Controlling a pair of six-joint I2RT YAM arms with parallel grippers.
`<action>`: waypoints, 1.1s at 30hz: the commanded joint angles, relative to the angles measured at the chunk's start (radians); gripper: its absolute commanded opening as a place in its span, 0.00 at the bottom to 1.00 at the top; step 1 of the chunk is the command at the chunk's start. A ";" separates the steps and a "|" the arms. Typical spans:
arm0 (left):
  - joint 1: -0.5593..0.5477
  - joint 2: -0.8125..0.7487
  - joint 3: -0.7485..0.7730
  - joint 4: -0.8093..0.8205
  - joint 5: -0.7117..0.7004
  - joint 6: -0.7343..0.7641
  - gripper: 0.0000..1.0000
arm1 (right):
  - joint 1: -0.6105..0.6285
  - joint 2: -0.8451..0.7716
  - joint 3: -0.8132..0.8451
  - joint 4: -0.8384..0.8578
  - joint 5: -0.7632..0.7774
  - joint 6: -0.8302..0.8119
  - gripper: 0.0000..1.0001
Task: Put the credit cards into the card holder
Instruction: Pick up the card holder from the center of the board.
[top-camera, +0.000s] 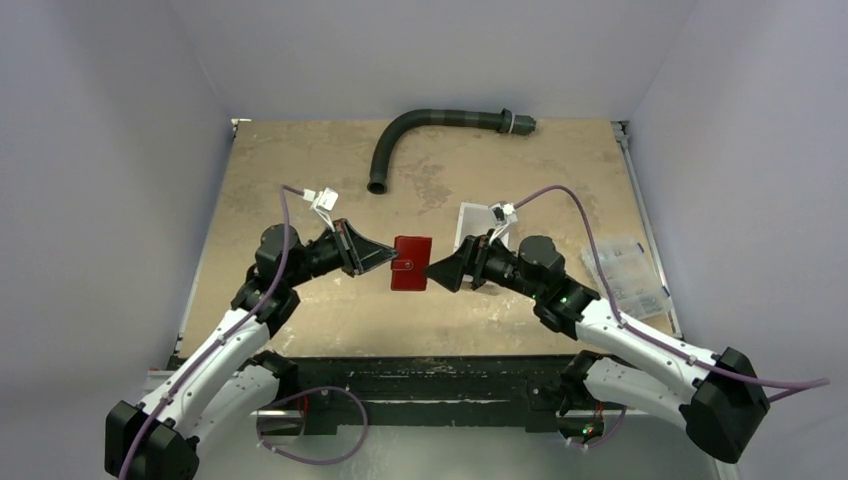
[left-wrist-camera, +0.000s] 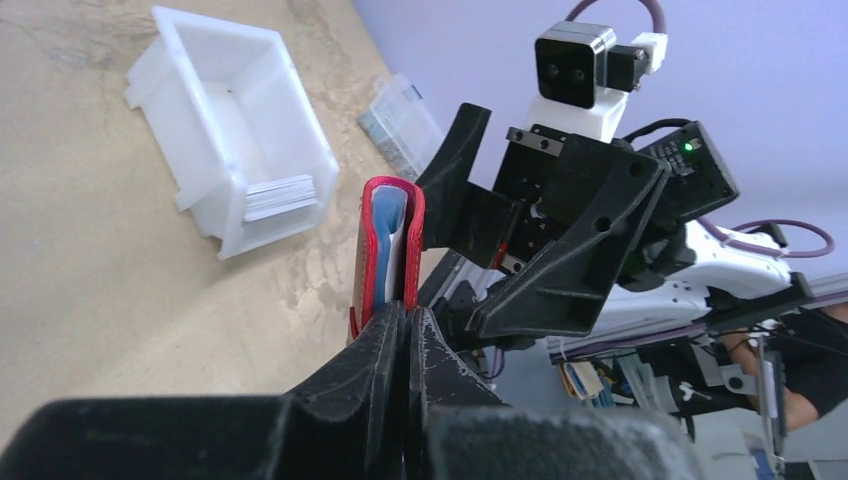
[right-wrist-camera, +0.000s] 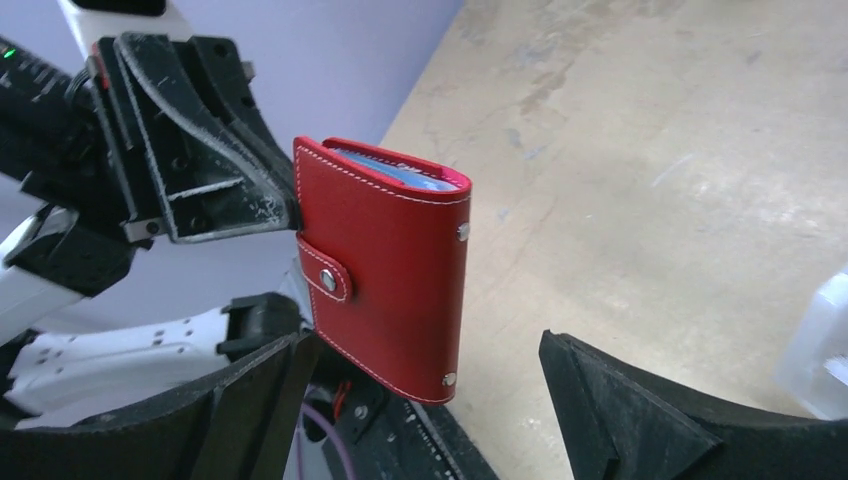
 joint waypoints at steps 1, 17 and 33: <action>-0.006 0.009 0.064 0.105 0.068 -0.071 0.00 | -0.021 0.042 0.021 0.211 -0.176 0.036 0.95; -0.007 0.054 0.096 0.174 0.135 -0.108 0.00 | -0.065 0.074 -0.025 0.620 -0.353 0.231 0.47; -0.046 0.060 0.386 -0.599 -0.361 0.234 0.89 | -0.034 0.106 0.083 0.155 -0.015 0.186 0.00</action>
